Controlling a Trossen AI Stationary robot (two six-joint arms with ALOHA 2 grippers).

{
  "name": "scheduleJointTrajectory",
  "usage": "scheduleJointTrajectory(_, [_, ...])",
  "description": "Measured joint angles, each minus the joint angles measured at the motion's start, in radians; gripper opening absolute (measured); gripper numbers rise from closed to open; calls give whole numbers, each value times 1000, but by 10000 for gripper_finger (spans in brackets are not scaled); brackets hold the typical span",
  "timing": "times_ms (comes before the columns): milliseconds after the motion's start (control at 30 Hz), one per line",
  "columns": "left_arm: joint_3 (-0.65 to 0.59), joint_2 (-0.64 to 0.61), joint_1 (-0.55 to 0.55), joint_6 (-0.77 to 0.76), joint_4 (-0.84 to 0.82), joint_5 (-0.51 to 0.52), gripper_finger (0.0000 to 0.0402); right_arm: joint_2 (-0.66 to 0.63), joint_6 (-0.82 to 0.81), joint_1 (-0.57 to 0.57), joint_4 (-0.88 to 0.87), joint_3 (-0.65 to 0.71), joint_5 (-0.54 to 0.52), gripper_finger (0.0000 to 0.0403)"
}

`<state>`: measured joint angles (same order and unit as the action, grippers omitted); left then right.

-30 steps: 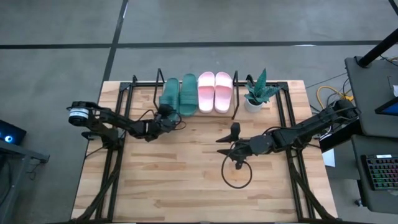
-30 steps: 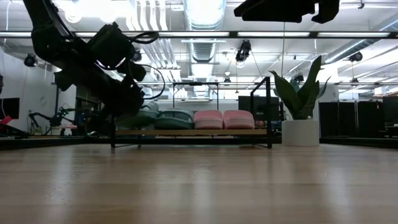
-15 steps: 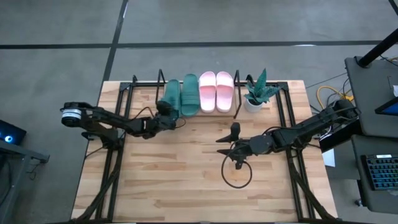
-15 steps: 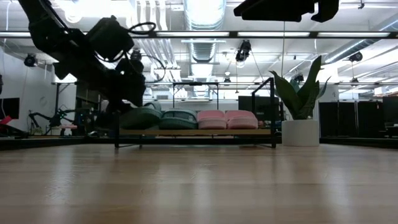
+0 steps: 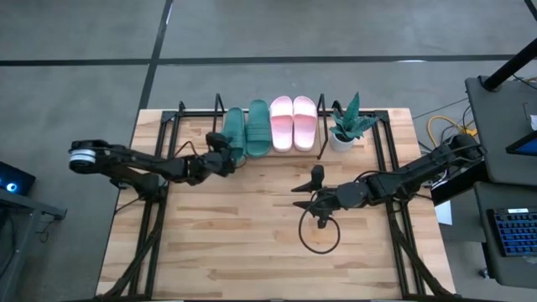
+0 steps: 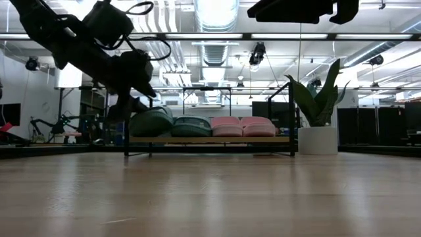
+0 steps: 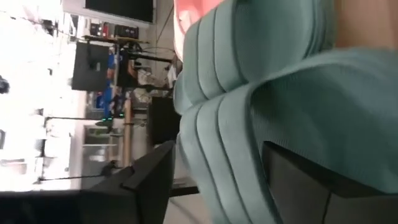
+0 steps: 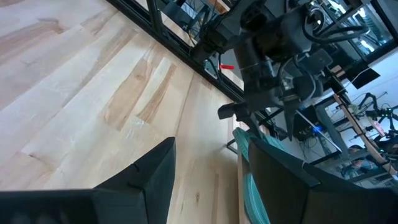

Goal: Pick and place slides into the shelf
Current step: Put the green slipper on the shelf

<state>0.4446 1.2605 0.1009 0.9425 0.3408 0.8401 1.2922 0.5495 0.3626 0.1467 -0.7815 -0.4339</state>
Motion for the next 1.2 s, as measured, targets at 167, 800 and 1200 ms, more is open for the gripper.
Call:
scheduleJointTrajectory(167, [23, -28, 0, -134, -106, -142, 226, 0, 0, 0, 1, 0, 0, 192])
scheduleJointTrajectory(800, [116, 154, 33, -119, -142, 37, 145, 0, 0, 0, 7, 0, 0, 192])
scheduleJointTrajectory(1200, [161, 175, 32, -2, -158, 135, 11, 0, 0, 0, 4, 0, 0, 192])
